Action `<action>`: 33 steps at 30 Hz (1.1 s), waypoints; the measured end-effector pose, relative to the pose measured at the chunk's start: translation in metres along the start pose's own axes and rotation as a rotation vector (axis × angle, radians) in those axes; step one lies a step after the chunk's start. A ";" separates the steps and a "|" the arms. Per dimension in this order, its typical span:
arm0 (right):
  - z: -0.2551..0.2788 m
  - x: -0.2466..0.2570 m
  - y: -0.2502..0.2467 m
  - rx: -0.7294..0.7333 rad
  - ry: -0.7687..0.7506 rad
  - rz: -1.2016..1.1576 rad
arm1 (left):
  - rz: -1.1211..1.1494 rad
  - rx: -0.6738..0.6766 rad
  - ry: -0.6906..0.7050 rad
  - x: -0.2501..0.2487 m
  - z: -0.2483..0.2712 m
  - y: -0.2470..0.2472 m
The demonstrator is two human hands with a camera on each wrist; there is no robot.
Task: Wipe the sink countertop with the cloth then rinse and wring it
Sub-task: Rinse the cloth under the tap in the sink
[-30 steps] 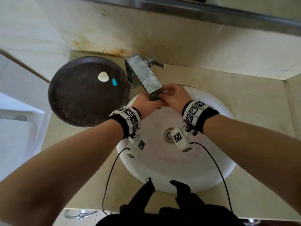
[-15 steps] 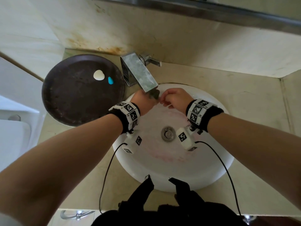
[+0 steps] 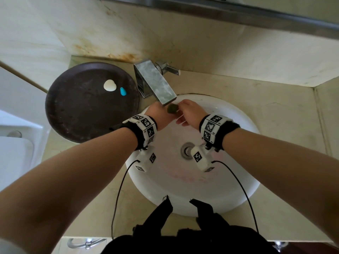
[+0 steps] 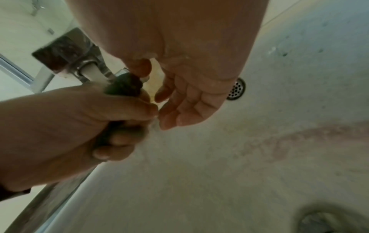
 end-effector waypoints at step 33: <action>-0.011 0.002 0.053 0.024 0.226 -0.560 | 0.096 -0.245 0.000 0.042 0.030 -0.019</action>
Point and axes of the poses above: each hand's wrist, its own z-axis away from the middle knuckle, its own y-axis out of the palm, x = y × z, the point moved 9 cm from there along -z, towards the middle knuckle, and after that the axes turned 10 degrees about -z, right-handed, at the moved point
